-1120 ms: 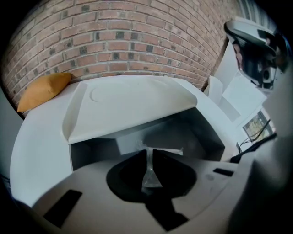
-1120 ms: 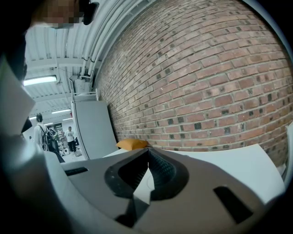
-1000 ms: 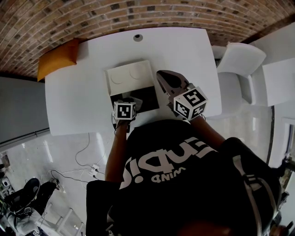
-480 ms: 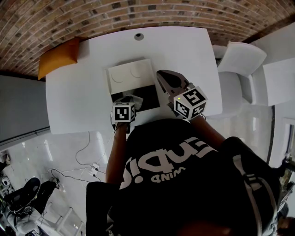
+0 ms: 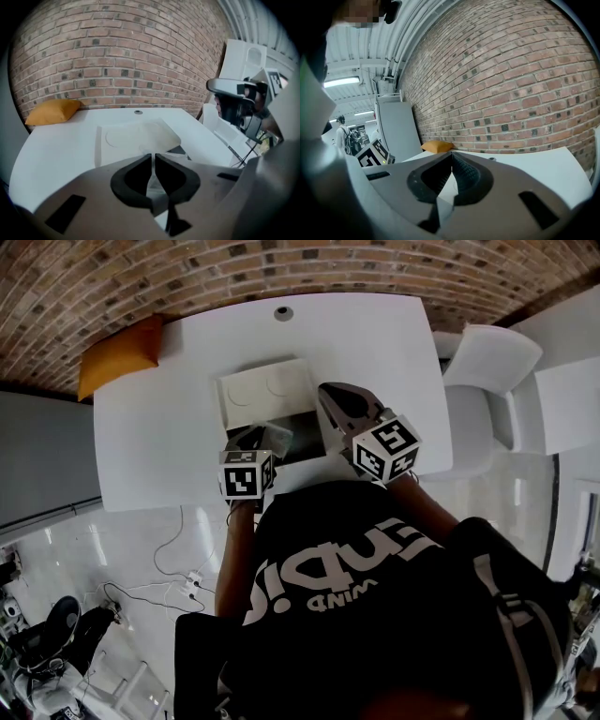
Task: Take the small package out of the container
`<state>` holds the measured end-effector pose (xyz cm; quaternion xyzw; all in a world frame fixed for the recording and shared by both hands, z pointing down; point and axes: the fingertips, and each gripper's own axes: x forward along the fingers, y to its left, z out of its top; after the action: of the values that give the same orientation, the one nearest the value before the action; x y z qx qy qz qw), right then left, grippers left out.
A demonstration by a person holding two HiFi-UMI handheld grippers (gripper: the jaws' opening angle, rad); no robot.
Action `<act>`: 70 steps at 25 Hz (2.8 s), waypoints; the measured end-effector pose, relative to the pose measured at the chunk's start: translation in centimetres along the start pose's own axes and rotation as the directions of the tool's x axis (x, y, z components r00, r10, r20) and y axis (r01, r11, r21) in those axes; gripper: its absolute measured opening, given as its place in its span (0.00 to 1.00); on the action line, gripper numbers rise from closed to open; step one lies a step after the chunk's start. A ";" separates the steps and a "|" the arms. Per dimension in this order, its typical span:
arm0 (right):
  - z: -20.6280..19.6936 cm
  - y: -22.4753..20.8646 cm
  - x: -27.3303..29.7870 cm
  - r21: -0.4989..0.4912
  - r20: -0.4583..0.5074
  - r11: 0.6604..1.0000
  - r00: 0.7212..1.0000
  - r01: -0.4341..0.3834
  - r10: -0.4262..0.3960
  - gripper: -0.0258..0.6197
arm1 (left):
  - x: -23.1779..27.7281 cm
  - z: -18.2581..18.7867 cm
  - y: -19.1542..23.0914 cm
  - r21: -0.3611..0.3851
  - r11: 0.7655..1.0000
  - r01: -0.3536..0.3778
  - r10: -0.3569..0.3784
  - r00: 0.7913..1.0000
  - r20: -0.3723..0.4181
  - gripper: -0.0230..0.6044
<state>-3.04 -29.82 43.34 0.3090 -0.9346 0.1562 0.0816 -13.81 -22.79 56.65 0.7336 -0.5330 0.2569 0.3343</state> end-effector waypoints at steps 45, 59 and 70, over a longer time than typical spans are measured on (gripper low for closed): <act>1.2 1.1 -1.4 -0.082 0.086 0.996 0.996 0.022 -0.015 0.04 | -13.1 10.8 -1.3 0.040 0.996 -0.083 0.040 0.779 0.626 0.08; 0.8 1.0 -1.5 -0.083 0.085 0.996 0.996 0.029 -0.022 0.04 | -12.8 10.0 -0.7 0.011 0.995 -0.097 0.068 0.765 0.640 0.07; 0.7 1.1 -1.5 -0.086 0.079 0.996 0.997 0.024 -0.017 0.04 | -12.8 10.2 -0.6 -0.011 0.996 -0.093 0.078 0.765 0.639 0.07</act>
<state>-2.55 -28.36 42.00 0.3205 -0.9398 0.1024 0.0599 -16.85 -22.63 40.53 0.7556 -0.6449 0.0130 0.1138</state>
